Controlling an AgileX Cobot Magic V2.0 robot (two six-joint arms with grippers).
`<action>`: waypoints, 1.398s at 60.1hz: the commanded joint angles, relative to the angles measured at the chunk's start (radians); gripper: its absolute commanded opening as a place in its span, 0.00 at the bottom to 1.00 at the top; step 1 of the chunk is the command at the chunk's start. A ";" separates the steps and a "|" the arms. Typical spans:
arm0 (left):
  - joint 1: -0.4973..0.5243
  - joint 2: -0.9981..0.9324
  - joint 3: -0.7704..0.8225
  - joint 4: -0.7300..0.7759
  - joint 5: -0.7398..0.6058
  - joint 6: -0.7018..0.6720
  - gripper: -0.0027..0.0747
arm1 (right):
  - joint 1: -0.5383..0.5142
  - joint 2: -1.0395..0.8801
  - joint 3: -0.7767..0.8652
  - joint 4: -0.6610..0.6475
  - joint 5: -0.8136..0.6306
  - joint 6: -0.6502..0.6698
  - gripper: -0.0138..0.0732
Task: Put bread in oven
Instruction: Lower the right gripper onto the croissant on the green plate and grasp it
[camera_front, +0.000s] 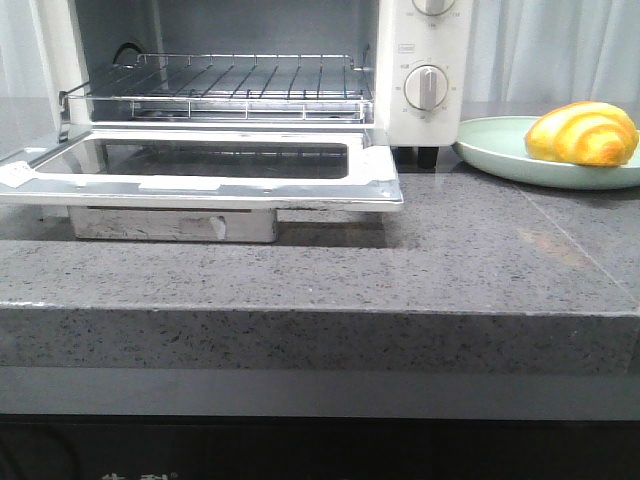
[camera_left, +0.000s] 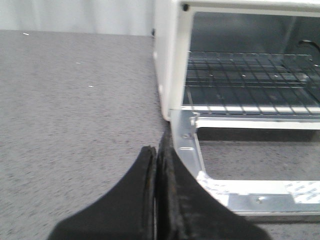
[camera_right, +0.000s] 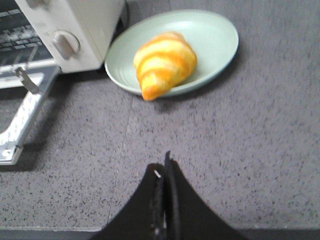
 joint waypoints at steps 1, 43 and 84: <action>0.031 -0.083 0.017 0.014 -0.069 -0.008 0.01 | -0.004 0.076 -0.063 0.011 -0.062 0.024 0.08; 0.044 -0.219 0.080 0.033 -0.064 -0.008 0.01 | -0.009 0.783 -0.494 0.147 -0.161 0.046 0.72; 0.044 -0.219 0.080 0.033 -0.063 -0.008 0.01 | -0.058 1.024 -0.616 0.305 -0.147 0.043 0.72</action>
